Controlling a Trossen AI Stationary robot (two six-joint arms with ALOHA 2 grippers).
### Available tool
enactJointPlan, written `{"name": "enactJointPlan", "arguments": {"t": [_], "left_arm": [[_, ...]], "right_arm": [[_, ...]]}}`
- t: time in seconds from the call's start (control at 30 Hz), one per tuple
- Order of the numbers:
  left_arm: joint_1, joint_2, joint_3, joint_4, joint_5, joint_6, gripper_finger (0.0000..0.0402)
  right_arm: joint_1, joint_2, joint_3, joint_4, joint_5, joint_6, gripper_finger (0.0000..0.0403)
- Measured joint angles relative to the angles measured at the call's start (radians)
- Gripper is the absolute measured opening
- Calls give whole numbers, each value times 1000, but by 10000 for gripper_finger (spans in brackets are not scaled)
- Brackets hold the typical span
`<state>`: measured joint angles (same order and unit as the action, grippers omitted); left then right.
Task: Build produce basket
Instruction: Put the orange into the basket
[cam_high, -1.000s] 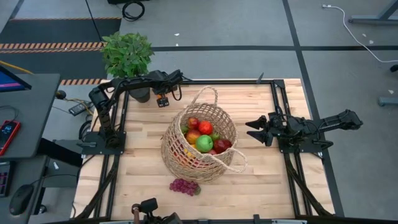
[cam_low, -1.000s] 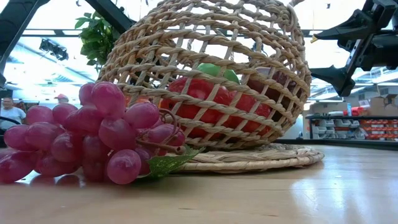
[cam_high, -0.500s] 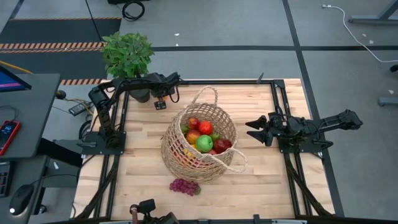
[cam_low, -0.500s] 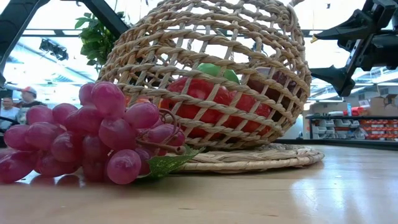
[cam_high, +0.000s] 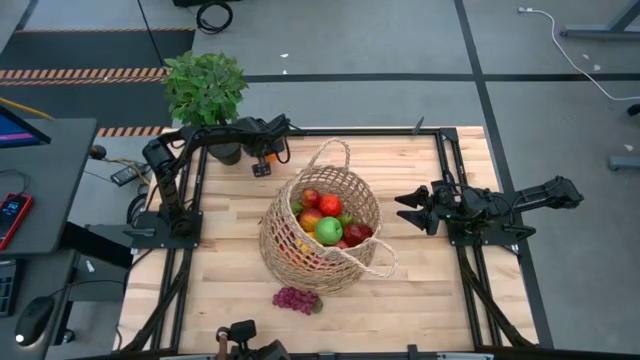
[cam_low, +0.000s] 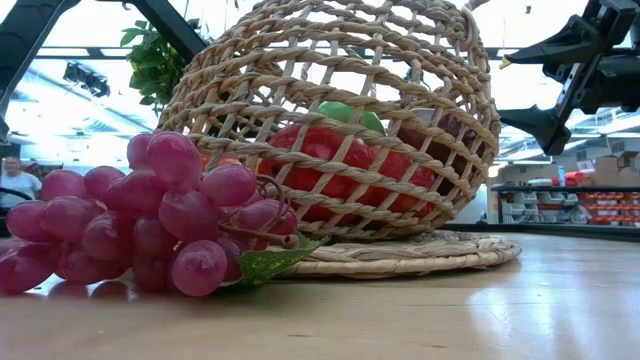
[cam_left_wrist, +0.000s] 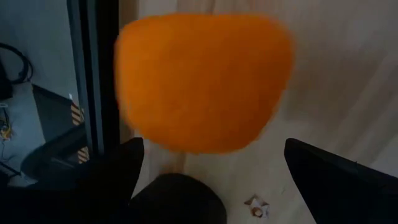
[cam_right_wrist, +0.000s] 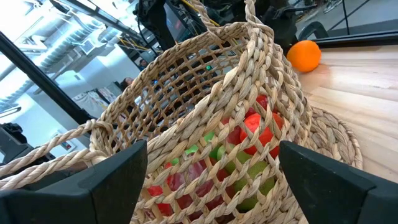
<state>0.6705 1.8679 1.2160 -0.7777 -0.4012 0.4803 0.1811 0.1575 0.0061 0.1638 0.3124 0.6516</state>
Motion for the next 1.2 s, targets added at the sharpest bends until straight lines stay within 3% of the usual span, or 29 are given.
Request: {"name": "enactJointPlan", "arguments": {"t": [0.6, 0.93, 1.2], "left_arm": [[-48, 0, 0, -5, 11, 18, 396], [-66, 0, 0, 2, -45, 350, 396], [-101, 0, 0, 9, -167, 447, 396]], "right_arm": [[0, 0, 0, 0, 0, 0, 365], [0, 0, 0, 0, 0, 0, 365], [0, 0, 0, 0, 0, 0, 365]]}}
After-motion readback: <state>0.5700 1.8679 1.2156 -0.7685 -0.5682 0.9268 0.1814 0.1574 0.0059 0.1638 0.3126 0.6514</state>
